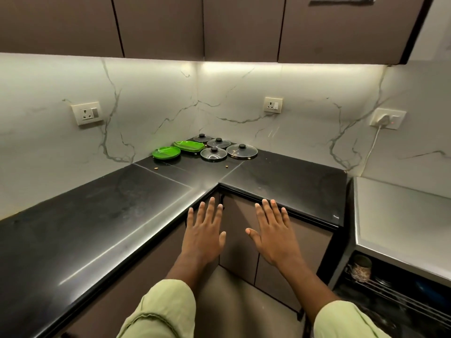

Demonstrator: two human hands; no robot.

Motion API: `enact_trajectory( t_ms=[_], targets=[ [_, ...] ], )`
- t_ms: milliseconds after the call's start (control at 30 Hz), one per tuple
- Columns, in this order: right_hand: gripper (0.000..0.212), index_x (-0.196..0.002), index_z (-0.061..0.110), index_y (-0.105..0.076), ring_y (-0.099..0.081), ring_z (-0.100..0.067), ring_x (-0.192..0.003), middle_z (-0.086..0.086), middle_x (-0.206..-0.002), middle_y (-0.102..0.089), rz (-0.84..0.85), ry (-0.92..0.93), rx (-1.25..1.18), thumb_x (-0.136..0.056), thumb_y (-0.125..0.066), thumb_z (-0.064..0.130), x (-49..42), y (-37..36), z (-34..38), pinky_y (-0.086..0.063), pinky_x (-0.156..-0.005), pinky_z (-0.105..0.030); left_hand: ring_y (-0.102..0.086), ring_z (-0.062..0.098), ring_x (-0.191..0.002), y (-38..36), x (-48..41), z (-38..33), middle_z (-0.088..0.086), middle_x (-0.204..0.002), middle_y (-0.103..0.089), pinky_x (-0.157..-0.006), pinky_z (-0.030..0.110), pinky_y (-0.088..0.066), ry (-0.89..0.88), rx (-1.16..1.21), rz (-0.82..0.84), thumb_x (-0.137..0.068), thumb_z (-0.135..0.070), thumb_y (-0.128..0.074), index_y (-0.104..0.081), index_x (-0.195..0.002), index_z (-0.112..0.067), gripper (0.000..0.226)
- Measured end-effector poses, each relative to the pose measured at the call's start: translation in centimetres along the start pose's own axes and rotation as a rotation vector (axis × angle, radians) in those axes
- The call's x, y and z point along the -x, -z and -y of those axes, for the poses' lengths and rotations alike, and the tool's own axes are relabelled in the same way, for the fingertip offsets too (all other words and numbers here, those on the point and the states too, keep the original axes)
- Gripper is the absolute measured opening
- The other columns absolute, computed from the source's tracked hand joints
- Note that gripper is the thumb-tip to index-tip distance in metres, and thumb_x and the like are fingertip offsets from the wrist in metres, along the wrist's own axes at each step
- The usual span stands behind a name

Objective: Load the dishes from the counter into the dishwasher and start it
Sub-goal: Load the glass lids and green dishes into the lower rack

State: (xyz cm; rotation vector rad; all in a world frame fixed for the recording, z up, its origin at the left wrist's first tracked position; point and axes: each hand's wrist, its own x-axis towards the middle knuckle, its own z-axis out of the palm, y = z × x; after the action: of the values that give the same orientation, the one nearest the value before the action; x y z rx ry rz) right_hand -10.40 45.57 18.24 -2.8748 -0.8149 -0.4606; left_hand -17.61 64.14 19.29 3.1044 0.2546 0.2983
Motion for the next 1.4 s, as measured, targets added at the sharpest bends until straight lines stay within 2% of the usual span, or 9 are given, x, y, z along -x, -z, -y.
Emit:
enact_trajectory(
  t_ms=[167,300,433,533,700,900,1100,1267,1400],
  targets=[
    [0.090,-0.156,0.019,-0.004,0.013,-0.023,-0.149,-0.007,-0.164,0.000,0.013,0.011,-0.028,-0.081,0.005,0.066,-4.7,-2.6,0.4,0.009,-0.119,-0.041,0.015,0.029,-0.151,-1.5,-3.0,2.2,0.006,-0.163,0.021,-0.120,0.050,0.009,0.019,-0.019,0.038,-0.102,-0.046,-0.034,0.007,-0.158,-0.021,0.074],
    [0.080,-0.157,0.018,-0.007,0.014,-0.022,-0.148,-0.007,-0.164,-0.002,0.006,0.038,-0.058,-0.091,-0.010,0.064,-8.8,-4.8,0.7,0.008,-0.119,-0.042,0.012,0.030,-0.152,-2.6,-6.8,4.5,0.007,-0.164,0.017,-0.120,0.051,0.007,0.066,-0.050,0.050,-0.102,-0.047,-0.034,0.005,-0.159,-0.019,0.074],
    [0.086,-0.157,0.020,-0.005,0.016,-0.021,-0.148,-0.007,-0.164,0.001,0.040,0.077,-0.093,-0.084,-0.001,0.066,-13.8,-6.7,0.0,0.010,-0.119,-0.041,0.010,0.031,-0.152,-3.4,-11.7,5.9,0.009,-0.165,0.014,-0.121,0.052,0.005,0.102,-0.064,0.058,-0.101,-0.045,-0.037,0.002,-0.159,-0.017,0.075],
    [0.074,-0.157,0.018,-0.006,0.014,-0.022,-0.148,-0.008,-0.164,0.000,0.039,0.113,-0.113,-0.098,-0.028,0.058,-17.9,-8.1,-1.5,0.009,-0.119,-0.041,0.010,0.030,-0.152,-3.9,-15.5,6.1,0.008,-0.165,0.014,-0.120,0.051,0.006,0.138,-0.051,0.065,-0.101,-0.045,-0.038,0.002,-0.159,-0.018,0.075],
    [0.074,-0.154,0.015,-0.020,-0.001,-0.027,-0.150,-0.013,-0.162,-0.015,0.003,0.159,-0.130,-0.096,-0.044,0.053,-23.6,-10.8,-3.0,-0.002,-0.120,-0.044,0.011,0.030,-0.152,-6.0,-19.5,6.6,0.007,-0.165,0.016,-0.121,0.053,0.005,0.174,-0.066,0.101,-0.102,-0.046,-0.037,0.005,-0.158,-0.020,0.075],
    [0.075,-0.156,0.014,-0.016,0.000,-0.028,-0.151,-0.013,-0.162,-0.013,0.031,0.233,-0.153,-0.097,-0.041,0.054,-29.5,-14.1,-2.1,-0.001,-0.121,-0.044,0.011,0.030,-0.152,-7.8,-23.6,9.9,0.007,-0.165,0.015,-0.119,0.051,0.008,0.253,-0.076,0.124,-0.102,-0.044,-0.037,0.005,-0.158,-0.020,0.074],
    [0.075,-0.156,0.016,-0.011,0.004,-0.026,-0.151,-0.010,-0.164,-0.008,0.073,0.279,-0.129,-0.098,-0.039,0.055,-36.2,-17.1,-0.8,0.009,-0.117,-0.040,0.013,0.030,-0.152,-9.1,-29.5,14.0,0.007,-0.165,0.017,-0.122,0.053,0.005,0.302,-0.035,0.148,-0.103,-0.042,-0.036,0.006,-0.159,-0.019,0.074],
    [0.076,-0.155,0.013,-0.018,-0.005,-0.028,-0.151,-0.013,-0.162,-0.017,0.084,0.301,-0.072,-0.095,-0.030,0.057,-43.2,-19.0,1.5,-0.002,-0.120,-0.045,0.012,0.030,-0.152,-10.6,-34.4,18.5,0.007,-0.165,0.017,-0.121,0.053,0.005,0.336,-0.017,0.178,-0.102,-0.044,-0.037,0.007,-0.159,-0.019,0.076],
    [0.074,-0.156,0.013,-0.012,0.001,-0.028,-0.151,-0.012,-0.163,-0.010,0.109,0.316,-0.105,-0.099,-0.036,0.054,-47.9,-20.4,4.1,0.002,-0.120,-0.044,0.012,0.030,-0.152,-11.4,-38.4,23.3,0.007,-0.164,0.017,-0.121,0.052,0.006,0.350,-0.019,0.198,-0.102,-0.045,-0.036,0.008,-0.158,-0.019,0.076]
  ],
)
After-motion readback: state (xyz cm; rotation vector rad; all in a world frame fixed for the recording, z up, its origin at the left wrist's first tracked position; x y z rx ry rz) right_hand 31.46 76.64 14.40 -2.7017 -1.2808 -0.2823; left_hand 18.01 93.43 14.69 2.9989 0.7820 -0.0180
